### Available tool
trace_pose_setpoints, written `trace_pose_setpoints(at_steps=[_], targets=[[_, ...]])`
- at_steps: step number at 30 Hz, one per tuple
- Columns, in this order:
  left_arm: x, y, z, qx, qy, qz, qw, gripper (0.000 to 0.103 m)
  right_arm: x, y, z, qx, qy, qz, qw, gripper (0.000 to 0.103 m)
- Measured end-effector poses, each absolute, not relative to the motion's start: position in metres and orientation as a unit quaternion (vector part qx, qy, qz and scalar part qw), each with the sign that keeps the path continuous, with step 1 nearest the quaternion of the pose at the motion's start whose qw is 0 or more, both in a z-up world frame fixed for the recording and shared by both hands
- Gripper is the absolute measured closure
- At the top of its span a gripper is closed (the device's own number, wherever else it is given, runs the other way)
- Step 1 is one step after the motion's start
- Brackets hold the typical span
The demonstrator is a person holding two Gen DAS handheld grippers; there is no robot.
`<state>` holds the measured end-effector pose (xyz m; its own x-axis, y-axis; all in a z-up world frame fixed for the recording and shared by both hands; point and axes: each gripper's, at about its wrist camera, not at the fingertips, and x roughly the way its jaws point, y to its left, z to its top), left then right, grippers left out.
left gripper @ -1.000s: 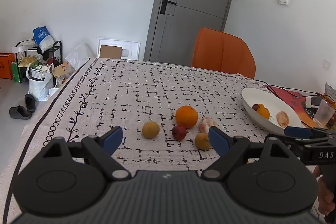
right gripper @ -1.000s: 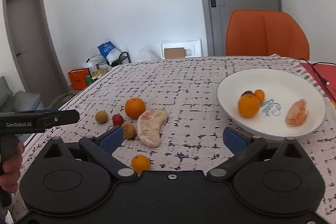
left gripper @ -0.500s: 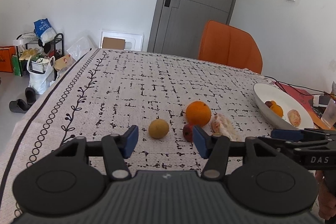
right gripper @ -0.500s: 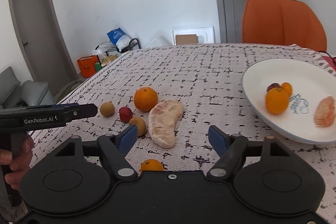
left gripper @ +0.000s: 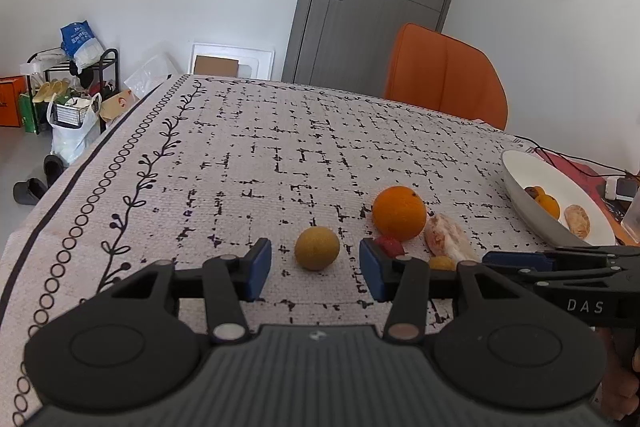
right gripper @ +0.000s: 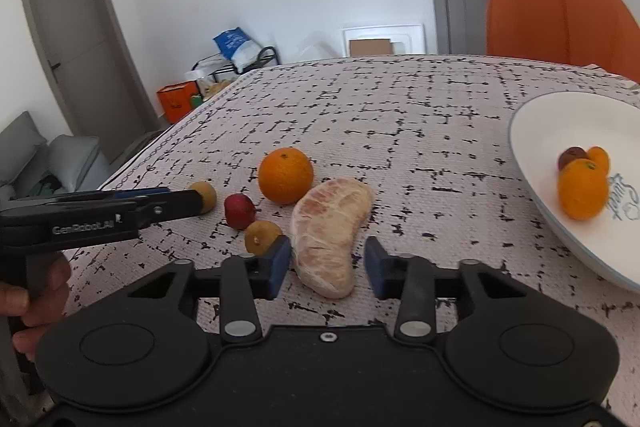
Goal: Organize fruits
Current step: 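Grasp the peeled pomelo segment with the right tool while the left tool grasps a yellow-brown fruit, then carry the pomelo segment with the right tool while the left tool carries its fruit to the bowl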
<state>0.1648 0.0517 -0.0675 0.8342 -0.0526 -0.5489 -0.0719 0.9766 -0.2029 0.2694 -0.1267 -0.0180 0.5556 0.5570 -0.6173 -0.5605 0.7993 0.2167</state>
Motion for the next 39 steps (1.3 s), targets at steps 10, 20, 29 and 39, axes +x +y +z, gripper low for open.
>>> trace_pose_setpoints(at_steps=[10,20,29,39], targets=[[0.179,0.048,-0.075,-0.104,0.296,0.001,0.949,0.078,0.271,-0.138,-0.016,0.000,0.353,0.302,0.886,0.071],[0.165,0.048,-0.069,-0.111,0.287,-0.011,0.951,0.078,0.269,-0.144,-0.014,-0.009,0.353,0.269,0.896,0.062],[0.154,0.057,-0.066,-0.115,0.290,0.003,0.950,0.078,0.275,-0.125,-0.018,-0.038,0.336,0.264,0.903,0.058],[0.157,0.041,-0.056,-0.104,0.282,-0.008,0.954,0.078,0.272,-0.139,-0.011,-0.013,0.325,0.268,0.907,0.067]])
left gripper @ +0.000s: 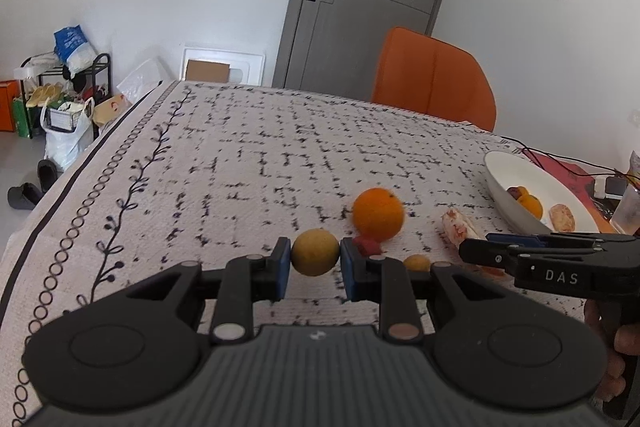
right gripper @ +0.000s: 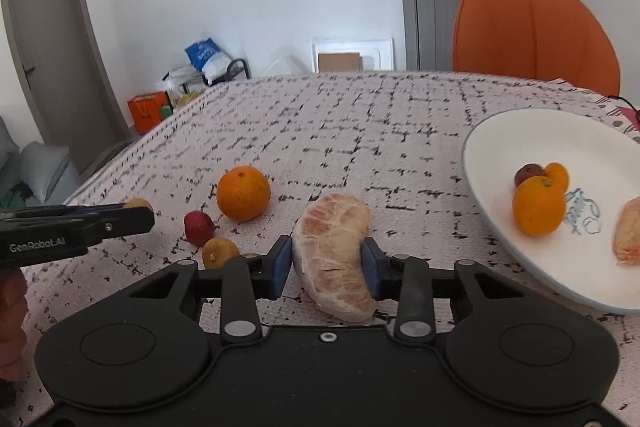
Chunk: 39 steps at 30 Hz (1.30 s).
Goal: Organize fruits
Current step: 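Carry the pomelo segment with the right tool while the left tool carries its fruit to the bowl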
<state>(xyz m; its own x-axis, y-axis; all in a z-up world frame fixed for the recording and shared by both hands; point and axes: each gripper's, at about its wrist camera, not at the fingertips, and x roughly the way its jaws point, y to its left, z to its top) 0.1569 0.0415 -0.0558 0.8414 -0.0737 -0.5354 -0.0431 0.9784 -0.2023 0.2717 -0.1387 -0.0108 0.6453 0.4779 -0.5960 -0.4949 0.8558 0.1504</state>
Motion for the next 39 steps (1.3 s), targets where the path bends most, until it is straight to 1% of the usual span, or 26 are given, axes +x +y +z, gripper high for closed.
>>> trace_pose_setpoints(at_steps=[14,25,39], targets=[[0.167,0.002,-0.032,-0.077,0.257,-0.047,0.962,0.078,0.264,-0.181,0.014,0.028,0.285,0.256,0.924,0.068],[0.187,-0.032,-0.024,-0.060,0.251,-0.078,0.963,0.078,0.268,-0.220,0.026,0.053,0.247,0.241,0.937,0.068],[0.209,-0.082,-0.021,-0.035,0.252,-0.119,0.960,0.078,0.280,-0.269,0.018,0.081,0.239,0.191,0.948,0.068]])
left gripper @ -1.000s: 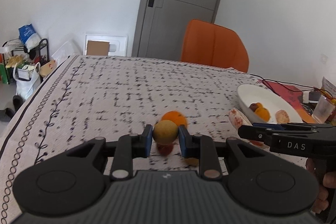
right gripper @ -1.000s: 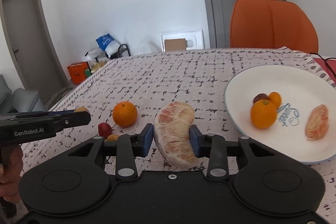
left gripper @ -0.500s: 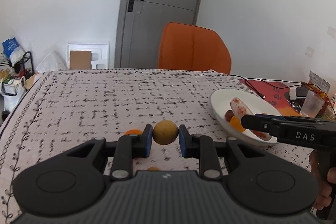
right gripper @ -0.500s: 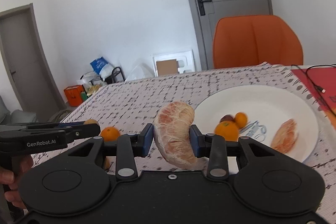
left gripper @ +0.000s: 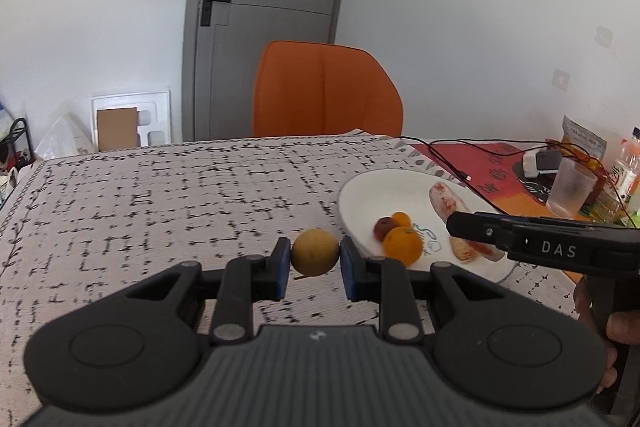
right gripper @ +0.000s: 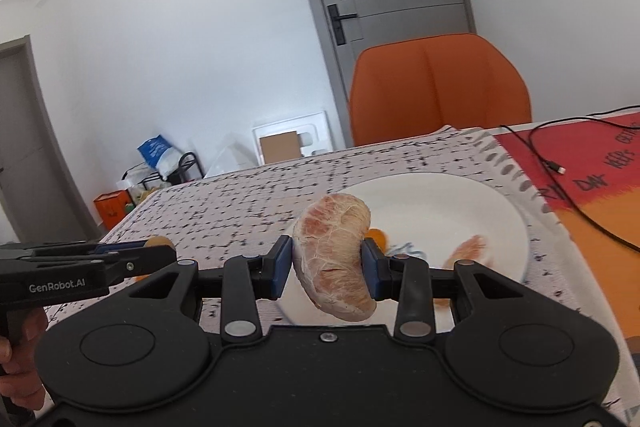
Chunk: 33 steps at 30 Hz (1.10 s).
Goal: Organize fruits
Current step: 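Carry the pomelo segment with the right tool while the left tool carries its fruit to the bowl, then open the right tool over the bowl while the left tool releases its fruit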
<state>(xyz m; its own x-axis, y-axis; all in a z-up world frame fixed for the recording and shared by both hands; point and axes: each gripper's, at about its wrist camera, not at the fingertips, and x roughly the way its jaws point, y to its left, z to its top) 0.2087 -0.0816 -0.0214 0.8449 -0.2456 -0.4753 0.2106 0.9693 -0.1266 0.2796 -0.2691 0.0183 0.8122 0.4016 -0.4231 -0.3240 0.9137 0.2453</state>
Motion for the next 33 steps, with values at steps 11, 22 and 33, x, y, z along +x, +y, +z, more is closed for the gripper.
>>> trace_pose_setpoints(at_steps=[11,22,33], targets=[[0.227,-0.110,-0.024,-0.018,0.262,-0.136,0.955,0.078,0.290,-0.300,0.006,0.097,0.251,0.164,0.949,0.067],[0.246,-0.141,-0.028,-0.001,0.273,-0.157,0.949,0.078,0.302,-0.319,0.003,0.116,0.245,0.159,0.949,0.061],[0.251,-0.160,-0.031,0.010,0.289,-0.175,0.941,0.077,0.290,-0.337,0.004,0.135,0.246,0.142,0.949,0.057]])
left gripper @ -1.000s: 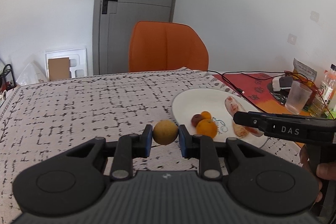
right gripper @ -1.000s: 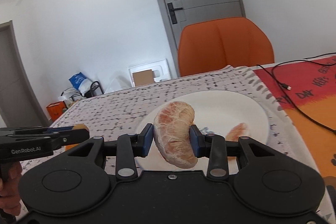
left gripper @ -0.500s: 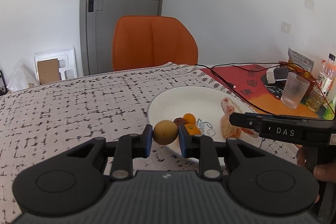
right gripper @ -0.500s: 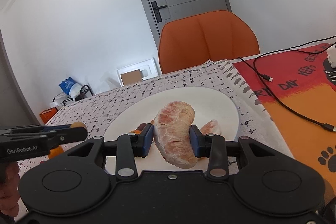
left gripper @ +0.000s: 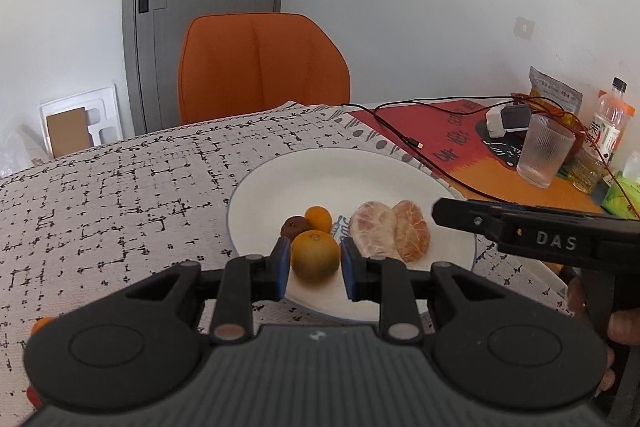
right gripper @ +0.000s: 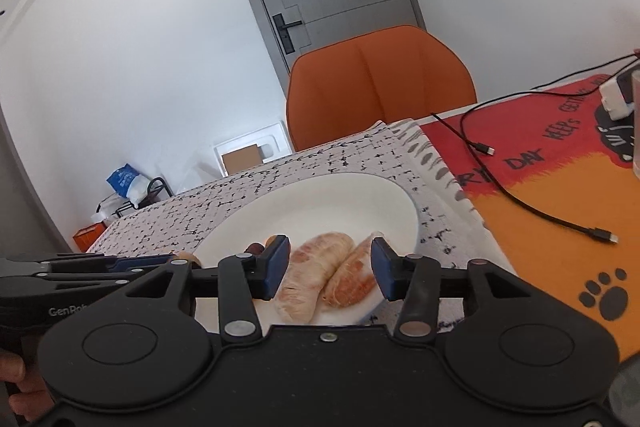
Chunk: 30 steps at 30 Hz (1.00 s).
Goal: Organize fruits
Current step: 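Open the right tool over the bowl while the left tool releases its fruit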
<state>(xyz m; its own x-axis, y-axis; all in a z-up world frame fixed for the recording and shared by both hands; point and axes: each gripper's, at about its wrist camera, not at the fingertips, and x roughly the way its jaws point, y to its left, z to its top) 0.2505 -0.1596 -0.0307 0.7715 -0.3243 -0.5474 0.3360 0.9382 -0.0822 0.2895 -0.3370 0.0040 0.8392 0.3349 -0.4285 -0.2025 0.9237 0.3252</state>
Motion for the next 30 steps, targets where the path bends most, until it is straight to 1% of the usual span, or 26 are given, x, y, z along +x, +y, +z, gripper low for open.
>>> trace_pose_setpoints(at_steps=[4,11,13,15,18,19,20,21,22,25,27,29,30], targets=[[0.248,-0.158,-0.028,0.007,0.289,-0.173,0.941,0.075,0.284,-0.339,0.004,0.132,0.250,0.140,0.949,0.057],[0.237,-0.146,-0.022,0.006,0.289,-0.159,0.944,0.074,0.277,-0.336,0.004,0.134,0.256,0.141,0.947,0.056],[0.233,-0.141,-0.020,0.006,0.289,-0.155,0.945,0.073,0.274,-0.334,0.004,0.134,0.258,0.143,0.946,0.054],[0.229,-0.135,-0.017,0.004,0.287,-0.152,0.946,0.070,0.270,-0.331,0.005,0.131,0.258,0.146,0.946,0.050],[0.222,-0.126,-0.011,0.000,0.281,-0.144,0.949,0.064,0.263,-0.327,0.009,0.123,0.255,0.148,0.947,0.045],[0.219,-0.123,-0.009,0.000,0.279,-0.140,0.950,0.057,0.261,-0.325,0.010,0.122,0.253,0.150,0.948,0.043],[0.217,-0.120,-0.007,-0.001,0.277,-0.136,0.951,0.050,0.259,-0.324,0.012,0.120,0.252,0.151,0.948,0.039],[0.214,-0.116,-0.005,-0.001,0.274,-0.133,0.953,0.047,0.258,-0.323,0.013,0.119,0.250,0.152,0.949,0.034],[0.211,-0.112,-0.004,-0.002,0.270,-0.129,0.954,0.043,0.256,-0.322,0.014,0.117,0.247,0.152,0.950,0.033],[0.205,-0.101,-0.001,-0.005,0.266,-0.116,0.957,0.039,0.253,-0.317,0.017,0.114,0.245,0.155,0.950,0.027],[0.201,-0.092,0.000,-0.012,0.266,-0.106,0.958,0.036,0.251,-0.312,0.019,0.111,0.245,0.157,0.950,0.020],[0.197,-0.084,0.000,-0.016,0.265,-0.095,0.959,0.027,0.249,-0.306,0.020,0.106,0.244,0.161,0.950,0.015],[0.194,-0.081,0.001,-0.015,0.263,-0.090,0.960,0.025,0.248,-0.303,0.021,0.104,0.244,0.164,0.950,0.010]])
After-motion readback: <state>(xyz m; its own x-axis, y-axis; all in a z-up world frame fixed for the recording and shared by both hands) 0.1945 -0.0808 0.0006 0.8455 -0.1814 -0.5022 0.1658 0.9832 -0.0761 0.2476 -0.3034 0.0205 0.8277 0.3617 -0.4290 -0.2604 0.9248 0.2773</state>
